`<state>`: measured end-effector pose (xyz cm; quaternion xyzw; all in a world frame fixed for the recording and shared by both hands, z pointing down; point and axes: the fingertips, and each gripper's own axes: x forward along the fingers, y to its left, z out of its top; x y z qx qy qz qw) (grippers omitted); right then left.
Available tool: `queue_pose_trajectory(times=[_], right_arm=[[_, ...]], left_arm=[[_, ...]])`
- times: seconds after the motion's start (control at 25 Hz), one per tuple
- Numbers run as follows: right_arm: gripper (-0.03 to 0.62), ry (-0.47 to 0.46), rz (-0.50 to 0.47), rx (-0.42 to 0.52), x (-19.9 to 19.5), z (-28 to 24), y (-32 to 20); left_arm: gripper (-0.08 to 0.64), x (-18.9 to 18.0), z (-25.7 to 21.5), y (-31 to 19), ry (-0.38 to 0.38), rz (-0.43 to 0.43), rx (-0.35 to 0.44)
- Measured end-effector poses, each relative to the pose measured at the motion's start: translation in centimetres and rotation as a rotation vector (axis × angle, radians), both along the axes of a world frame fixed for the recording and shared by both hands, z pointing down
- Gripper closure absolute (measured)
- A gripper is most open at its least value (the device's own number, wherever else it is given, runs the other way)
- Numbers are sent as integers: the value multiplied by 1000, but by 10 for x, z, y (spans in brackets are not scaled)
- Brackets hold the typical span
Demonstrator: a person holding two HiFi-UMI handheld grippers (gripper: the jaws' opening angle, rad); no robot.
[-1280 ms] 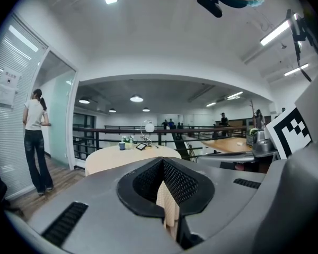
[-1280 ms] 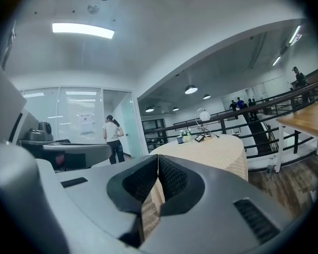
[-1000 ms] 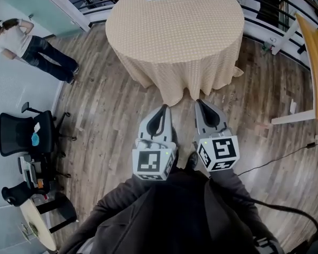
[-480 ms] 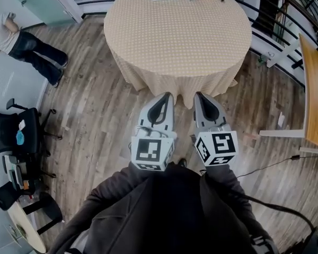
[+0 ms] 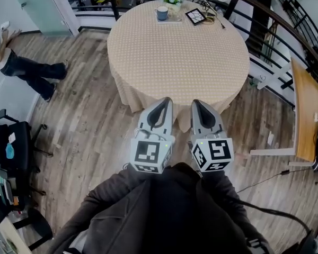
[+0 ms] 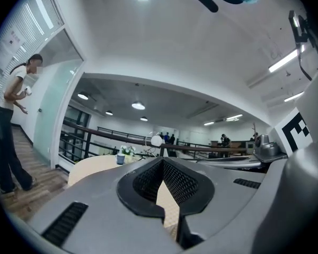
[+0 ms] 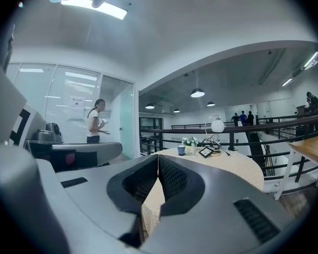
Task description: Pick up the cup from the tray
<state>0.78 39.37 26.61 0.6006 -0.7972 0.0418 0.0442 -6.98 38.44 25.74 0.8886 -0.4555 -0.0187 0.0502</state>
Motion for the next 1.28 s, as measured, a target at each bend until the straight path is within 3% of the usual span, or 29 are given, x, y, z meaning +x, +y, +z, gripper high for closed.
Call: queue_pose_trajectory(times=[0.36, 0.8, 1.28], right_arm=[[584, 14, 26, -51, -3, 15, -33], [584, -5, -42, -87, -12, 34, -91], [584, -101, 12, -85, 65, 41, -189]], left_arm=[[556, -8, 23, -32, 4, 16, -61], [556, -20, 39, -82, -23, -59, -113], [555, 50, 44, -175, -143, -16, -120]])
